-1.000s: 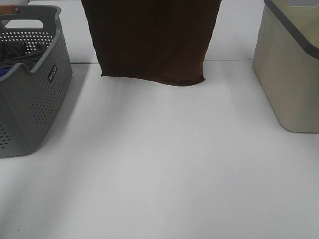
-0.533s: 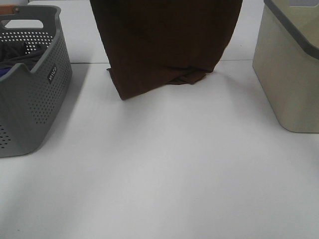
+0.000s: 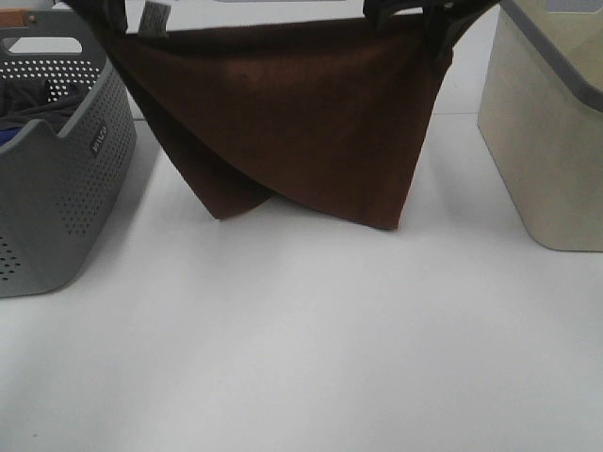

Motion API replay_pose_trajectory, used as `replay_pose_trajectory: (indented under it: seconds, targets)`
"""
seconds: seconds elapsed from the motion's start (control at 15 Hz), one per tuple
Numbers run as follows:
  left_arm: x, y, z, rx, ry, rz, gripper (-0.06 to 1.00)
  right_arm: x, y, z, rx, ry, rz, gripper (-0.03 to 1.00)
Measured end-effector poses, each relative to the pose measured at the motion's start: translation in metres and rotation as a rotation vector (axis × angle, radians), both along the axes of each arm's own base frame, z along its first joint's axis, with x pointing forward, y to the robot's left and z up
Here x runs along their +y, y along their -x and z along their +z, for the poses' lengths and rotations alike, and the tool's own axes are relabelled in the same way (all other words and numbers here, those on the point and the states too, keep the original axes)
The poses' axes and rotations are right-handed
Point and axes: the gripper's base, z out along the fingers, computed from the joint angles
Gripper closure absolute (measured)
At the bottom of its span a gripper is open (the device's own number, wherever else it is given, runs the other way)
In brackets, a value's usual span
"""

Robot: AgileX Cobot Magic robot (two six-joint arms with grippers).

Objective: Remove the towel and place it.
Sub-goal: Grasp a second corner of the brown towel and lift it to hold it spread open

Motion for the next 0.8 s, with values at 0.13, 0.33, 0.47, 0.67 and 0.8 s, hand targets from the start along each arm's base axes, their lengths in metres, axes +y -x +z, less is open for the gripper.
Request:
replay_pose_trajectory:
  seconds: [0.13,0.33,0.47,0.67,0.8]
  targets:
    - [0.007,0.032,-0.017,0.102,0.035,-0.005,0.94,-0.006,0.026,-0.010,0.085,-0.049,0.006,0.97]
    - [0.016,0.089,-0.025,0.176,0.073,-0.020,0.94,-0.019,0.074,-0.023,0.217,-0.134,0.007,0.97]
    - [0.015,0.115,-0.023,0.168,0.096,-0.038,0.94,-0.028,0.095,-0.033,0.270,-0.154,0.002,0.97]
    - [0.009,0.164,-0.024,0.190,0.151,-0.069,0.94,-0.046,0.136,-0.053,0.369,-0.176,-0.014,0.97]
    - [0.004,0.190,-0.036,0.248,0.172,-0.089,0.94,-0.056,0.159,-0.064,0.422,-0.196,-0.026,0.97]
